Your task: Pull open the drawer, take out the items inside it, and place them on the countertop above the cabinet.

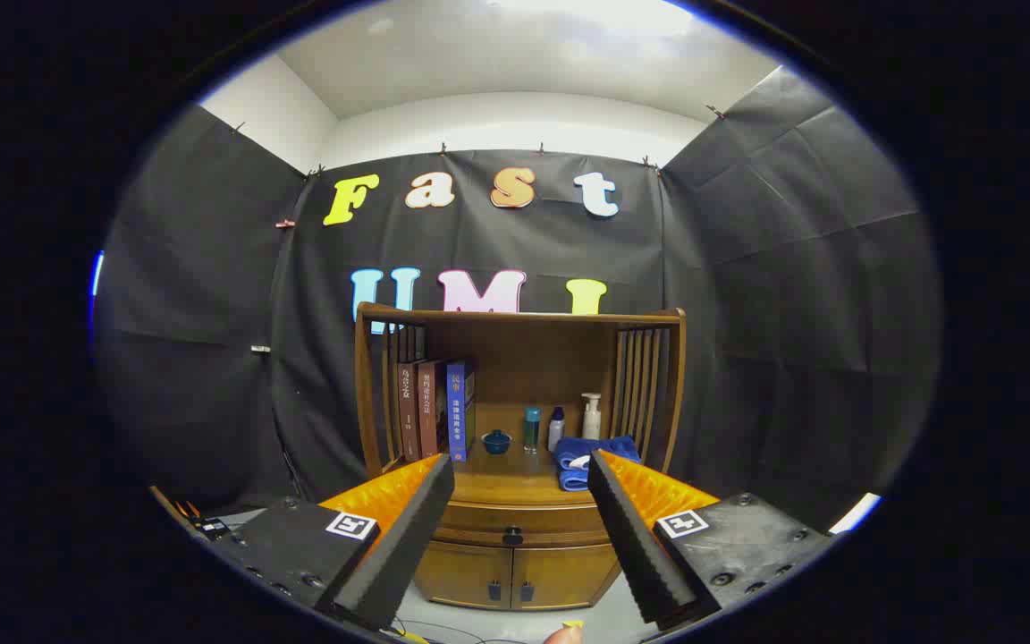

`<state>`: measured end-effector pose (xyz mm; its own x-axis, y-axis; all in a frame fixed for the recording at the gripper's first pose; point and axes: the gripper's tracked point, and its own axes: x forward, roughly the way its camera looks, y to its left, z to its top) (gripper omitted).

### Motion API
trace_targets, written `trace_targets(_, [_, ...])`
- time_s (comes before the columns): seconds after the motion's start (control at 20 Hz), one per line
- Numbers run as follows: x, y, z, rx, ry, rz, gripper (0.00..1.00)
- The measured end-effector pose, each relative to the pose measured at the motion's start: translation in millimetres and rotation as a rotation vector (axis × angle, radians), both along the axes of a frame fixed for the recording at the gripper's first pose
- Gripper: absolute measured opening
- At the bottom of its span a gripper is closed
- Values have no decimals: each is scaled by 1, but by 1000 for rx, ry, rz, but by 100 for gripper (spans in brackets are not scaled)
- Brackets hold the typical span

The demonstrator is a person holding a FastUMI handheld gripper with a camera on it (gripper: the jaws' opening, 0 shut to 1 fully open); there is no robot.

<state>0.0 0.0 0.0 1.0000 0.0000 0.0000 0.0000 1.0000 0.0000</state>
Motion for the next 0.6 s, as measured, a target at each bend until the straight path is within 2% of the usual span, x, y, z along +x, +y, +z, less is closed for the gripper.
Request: trace_targets(0.6, [-1, -5, -1, -3, 0, -9, 98])
